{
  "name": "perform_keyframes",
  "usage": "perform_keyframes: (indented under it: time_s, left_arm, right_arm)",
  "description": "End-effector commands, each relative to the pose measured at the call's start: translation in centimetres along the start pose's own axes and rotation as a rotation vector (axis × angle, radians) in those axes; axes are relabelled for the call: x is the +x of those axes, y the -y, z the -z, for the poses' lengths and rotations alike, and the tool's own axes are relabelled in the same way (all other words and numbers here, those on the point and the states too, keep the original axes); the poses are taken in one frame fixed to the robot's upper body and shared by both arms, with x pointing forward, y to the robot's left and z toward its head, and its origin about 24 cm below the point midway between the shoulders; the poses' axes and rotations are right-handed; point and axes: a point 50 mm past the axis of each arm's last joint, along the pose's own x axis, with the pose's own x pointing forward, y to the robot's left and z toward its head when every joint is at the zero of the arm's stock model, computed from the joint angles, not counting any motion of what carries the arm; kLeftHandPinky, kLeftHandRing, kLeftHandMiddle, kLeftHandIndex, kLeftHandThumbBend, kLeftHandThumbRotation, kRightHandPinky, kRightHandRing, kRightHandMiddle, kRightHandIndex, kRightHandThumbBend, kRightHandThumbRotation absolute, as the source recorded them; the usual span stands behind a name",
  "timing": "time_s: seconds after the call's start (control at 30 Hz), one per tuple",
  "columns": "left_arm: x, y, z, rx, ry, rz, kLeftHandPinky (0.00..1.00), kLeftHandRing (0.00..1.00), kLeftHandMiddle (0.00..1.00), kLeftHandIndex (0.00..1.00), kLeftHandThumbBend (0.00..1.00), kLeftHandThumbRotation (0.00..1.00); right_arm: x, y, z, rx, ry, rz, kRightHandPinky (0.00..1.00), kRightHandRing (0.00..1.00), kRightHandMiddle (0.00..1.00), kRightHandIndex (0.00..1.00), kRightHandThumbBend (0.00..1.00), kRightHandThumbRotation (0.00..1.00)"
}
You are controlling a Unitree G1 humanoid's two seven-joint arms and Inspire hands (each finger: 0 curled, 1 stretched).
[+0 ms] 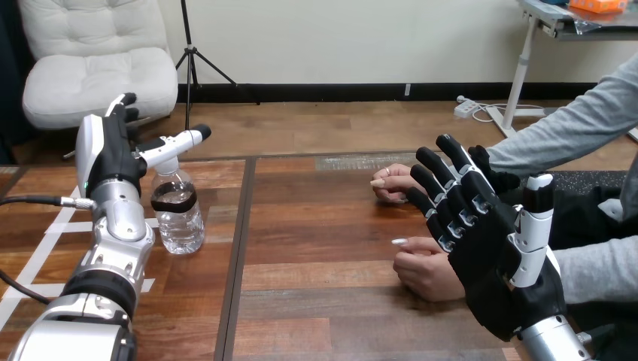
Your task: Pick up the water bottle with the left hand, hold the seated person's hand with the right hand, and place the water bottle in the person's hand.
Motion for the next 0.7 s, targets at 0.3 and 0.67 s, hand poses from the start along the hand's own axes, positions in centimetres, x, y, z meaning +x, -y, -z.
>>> perform_keyframes:
  time_s: [0.3,0.67]
  left_arm:
    - [1.04,-0.46,-3.6,-0.05,0.091,-0.001,0.77,0.88,0.91,0.95,1.0,0.4]
    - [1.08,-0.48,-3.47,-0.027,0.084,0.009,0.79,0.89,0.91,0.96,1.0,0.41]
  right_arm:
    - [1.05,-0.36,-1.18,-0.01,0.069,-0.033,1.0,1.0,0.98,1.0,0.92,1.0]
    - [0.94,-0.34,-1.11,-0.01,0.073,-0.038,1.0,1.0,0.98,1.0,0.91,1.0]
